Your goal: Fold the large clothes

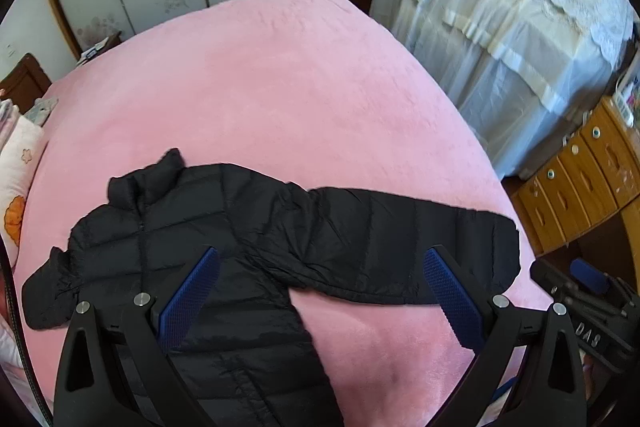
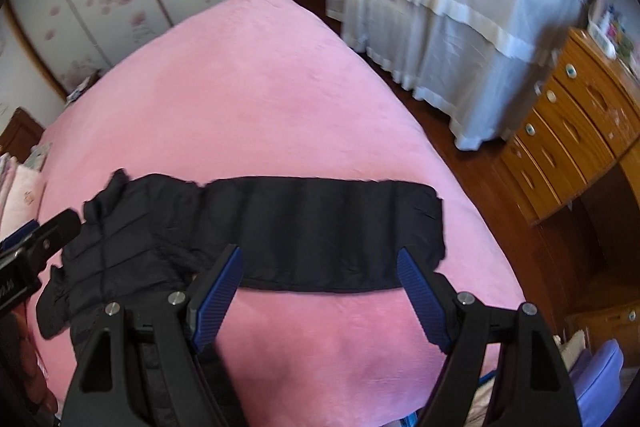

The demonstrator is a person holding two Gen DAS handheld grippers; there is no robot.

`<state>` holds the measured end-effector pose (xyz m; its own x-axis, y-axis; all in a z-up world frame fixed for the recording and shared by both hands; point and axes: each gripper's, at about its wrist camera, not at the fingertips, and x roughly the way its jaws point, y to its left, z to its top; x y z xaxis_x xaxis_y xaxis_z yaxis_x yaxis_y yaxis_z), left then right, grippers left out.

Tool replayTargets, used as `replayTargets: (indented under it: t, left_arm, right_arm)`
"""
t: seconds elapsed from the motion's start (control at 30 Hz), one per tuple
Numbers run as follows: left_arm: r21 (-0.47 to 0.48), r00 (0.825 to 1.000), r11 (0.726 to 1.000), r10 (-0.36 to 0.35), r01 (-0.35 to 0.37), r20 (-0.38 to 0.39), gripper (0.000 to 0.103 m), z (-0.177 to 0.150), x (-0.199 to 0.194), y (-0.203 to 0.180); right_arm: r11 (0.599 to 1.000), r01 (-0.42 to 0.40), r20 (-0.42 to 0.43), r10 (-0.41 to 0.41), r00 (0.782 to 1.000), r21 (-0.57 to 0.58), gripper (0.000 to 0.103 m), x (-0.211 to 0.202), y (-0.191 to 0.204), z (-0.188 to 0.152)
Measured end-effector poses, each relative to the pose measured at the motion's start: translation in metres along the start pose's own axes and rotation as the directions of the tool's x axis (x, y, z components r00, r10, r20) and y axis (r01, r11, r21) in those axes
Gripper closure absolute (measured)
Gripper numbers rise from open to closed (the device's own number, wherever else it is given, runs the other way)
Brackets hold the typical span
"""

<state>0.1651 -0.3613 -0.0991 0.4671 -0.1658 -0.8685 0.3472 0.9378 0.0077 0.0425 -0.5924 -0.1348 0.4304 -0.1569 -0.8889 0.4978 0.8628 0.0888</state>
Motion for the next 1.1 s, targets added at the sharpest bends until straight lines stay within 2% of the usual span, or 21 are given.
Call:
replayTargets:
  t: [0.23,0.4,0.53,0.63,0.77,0.87,0.9,0.93,0.97,1.0,1.1]
  left_arm:
    - [0.044,0.998,0.999,0.017,-0.015,-0.053,0.002,-0.003,0.051,-0.02]
    - [0.055,0.995,0.998,0.024,-0.019,-0.093,0.002,-0.007,0.078,-0.025]
    - [0.061,0.993,0.998,0.031,-0.024,-0.117,0.002,-0.011,0.092,-0.022]
    - [0.059,0.99,0.998,0.029,-0.022,-0.135,0.002,-0.013,0.098,-0.017]
    - [0.05,0.988,0.998,0.031,-0.024,-0.152,0.002,-0.015,0.102,-0.011]
    - [0.035,0.987,0.999,0.026,-0.021,-0.159,0.002,-0.016,0.103,-0.006]
    - [0.031,0.987,0.999,0.026,-0.021,-0.16,0.002,-0.016,0.103,-0.004]
    - [0.027,0.987,0.999,0.027,-0.023,-0.16,0.002,-0.017,0.102,-0.002]
    - [0.024,0.987,0.999,0.029,-0.025,-0.159,0.002,-0.017,0.101,0.0]
    - [0.02,0.987,0.999,0.03,-0.028,-0.159,0.002,-0.018,0.1,0.002]
    - [0.003,0.988,1.0,0.029,-0.029,-0.15,0.002,-0.021,0.092,0.011]
  right_arm:
    - [0.992,0.094,-0.047,-0.09,0.995,0.079,0.023,0.049,-0.044,-0.001]
    - [0.974,0.122,-0.052,-0.114,0.992,0.191,0.023,0.088,-0.088,-0.008]
    - [0.951,0.138,-0.099,-0.115,0.988,0.278,0.023,0.122,-0.121,-0.015]
    - [0.941,0.119,-0.118,-0.085,0.989,0.318,0.023,0.143,-0.135,-0.017]
    - [0.946,0.11,-0.163,-0.061,0.985,0.306,0.023,0.17,-0.14,-0.017]
    - [0.949,0.048,-0.209,0.02,0.978,0.312,0.024,0.188,-0.138,-0.019]
    - [0.952,0.042,-0.209,0.024,0.978,0.303,0.032,0.19,-0.135,-0.019]
    - [0.959,0.024,-0.204,0.036,0.978,0.283,0.05,0.191,-0.13,-0.018]
    - [0.965,0.003,-0.207,0.054,0.977,0.263,0.062,0.191,-0.125,-0.017]
    - [0.969,-0.029,-0.216,0.084,0.973,0.245,0.086,0.192,-0.12,-0.016]
    - [0.983,-0.026,-0.219,0.066,0.973,0.181,0.092,0.181,-0.102,-0.01]
